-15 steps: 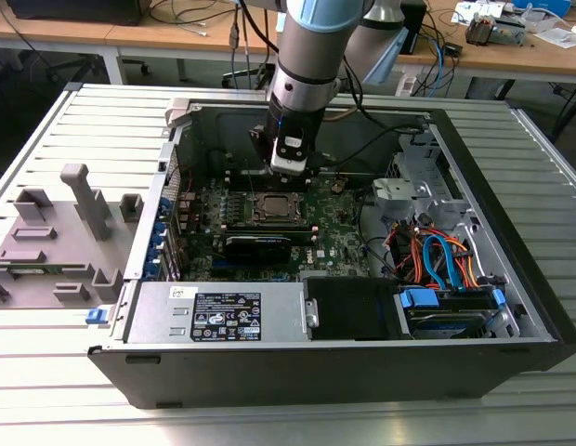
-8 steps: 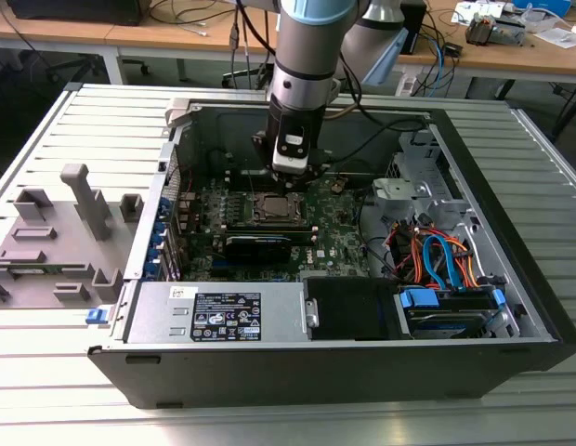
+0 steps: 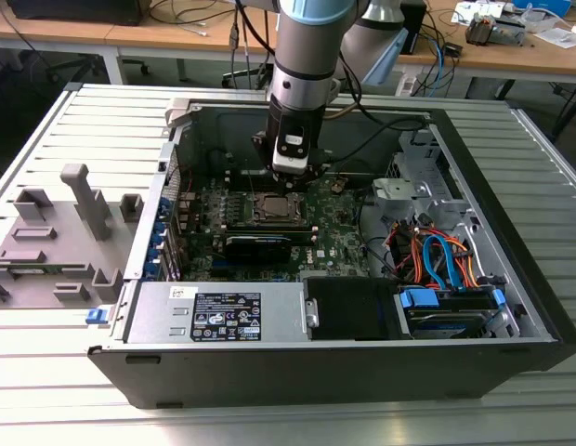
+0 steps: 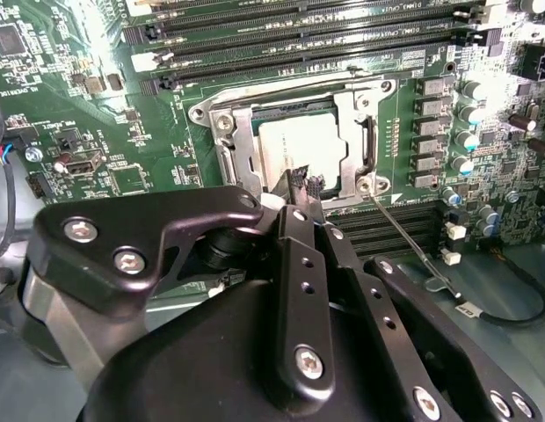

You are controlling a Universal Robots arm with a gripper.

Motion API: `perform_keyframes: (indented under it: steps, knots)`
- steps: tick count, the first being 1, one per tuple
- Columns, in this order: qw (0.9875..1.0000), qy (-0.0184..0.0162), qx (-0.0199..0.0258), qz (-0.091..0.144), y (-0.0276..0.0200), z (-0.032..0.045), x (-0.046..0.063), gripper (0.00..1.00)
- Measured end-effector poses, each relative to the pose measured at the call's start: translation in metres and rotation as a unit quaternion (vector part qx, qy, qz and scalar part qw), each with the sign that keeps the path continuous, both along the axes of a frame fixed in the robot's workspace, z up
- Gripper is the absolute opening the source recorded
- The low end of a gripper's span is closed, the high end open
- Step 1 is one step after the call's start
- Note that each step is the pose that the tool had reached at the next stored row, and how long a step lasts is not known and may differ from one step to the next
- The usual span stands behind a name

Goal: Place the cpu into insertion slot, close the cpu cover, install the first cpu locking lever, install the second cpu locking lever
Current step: 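Install the first cpu locking lever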

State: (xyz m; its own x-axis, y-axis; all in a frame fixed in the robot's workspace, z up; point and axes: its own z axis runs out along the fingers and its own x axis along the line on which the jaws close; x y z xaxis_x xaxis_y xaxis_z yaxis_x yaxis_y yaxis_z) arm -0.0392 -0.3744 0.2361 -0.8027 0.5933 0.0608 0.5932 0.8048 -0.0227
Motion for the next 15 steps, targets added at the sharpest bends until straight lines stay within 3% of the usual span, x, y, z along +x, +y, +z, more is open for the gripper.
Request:
perform_keyframes:
  steps: [15]
  knots:
    - [0.9985,0.0,0.0,0.055,0.0,0.0,0.0,0.11]
